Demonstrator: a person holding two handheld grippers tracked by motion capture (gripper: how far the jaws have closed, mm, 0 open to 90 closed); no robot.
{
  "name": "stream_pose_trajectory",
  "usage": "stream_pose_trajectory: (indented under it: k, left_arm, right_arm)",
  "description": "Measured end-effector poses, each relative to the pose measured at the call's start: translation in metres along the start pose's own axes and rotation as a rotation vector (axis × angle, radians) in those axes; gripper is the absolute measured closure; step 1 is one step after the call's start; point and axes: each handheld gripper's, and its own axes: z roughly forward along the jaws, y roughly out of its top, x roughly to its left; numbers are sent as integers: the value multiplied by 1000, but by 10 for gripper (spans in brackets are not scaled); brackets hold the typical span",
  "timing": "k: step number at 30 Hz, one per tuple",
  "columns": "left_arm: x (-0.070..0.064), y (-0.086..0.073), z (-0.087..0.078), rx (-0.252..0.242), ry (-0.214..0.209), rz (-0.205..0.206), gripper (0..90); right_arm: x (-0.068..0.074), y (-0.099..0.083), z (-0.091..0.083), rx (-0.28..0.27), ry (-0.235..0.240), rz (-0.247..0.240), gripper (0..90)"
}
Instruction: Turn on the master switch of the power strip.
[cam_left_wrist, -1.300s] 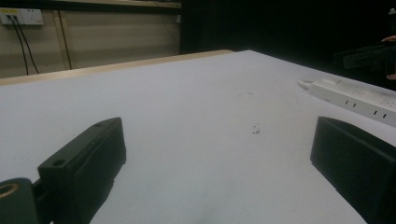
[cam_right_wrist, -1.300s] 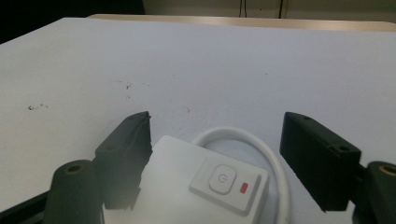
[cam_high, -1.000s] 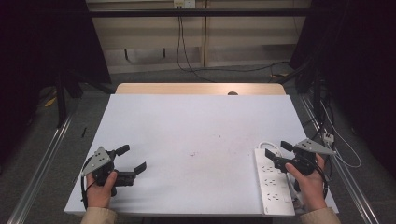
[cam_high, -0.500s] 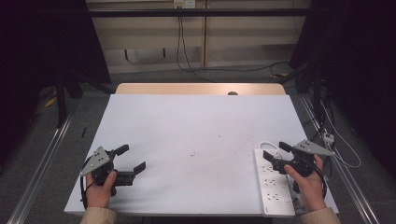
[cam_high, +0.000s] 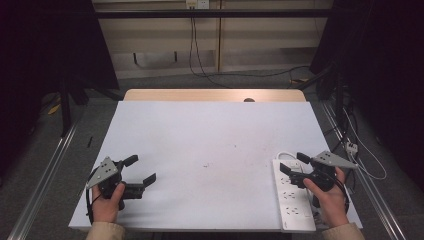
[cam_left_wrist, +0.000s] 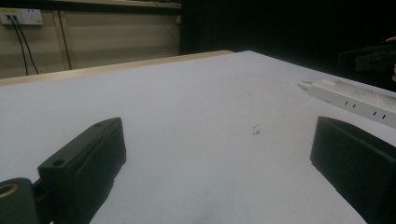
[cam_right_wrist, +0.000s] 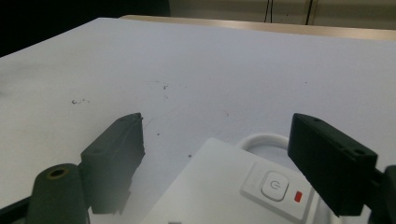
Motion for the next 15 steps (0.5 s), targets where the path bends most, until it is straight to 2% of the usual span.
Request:
stream_pose_trajectory:
  k: [15]
  left_arm:
    - [0,0,-1,-2,2,-2,32]
  right_arm:
    - [7,-1,-1,-1,19,-10,168]
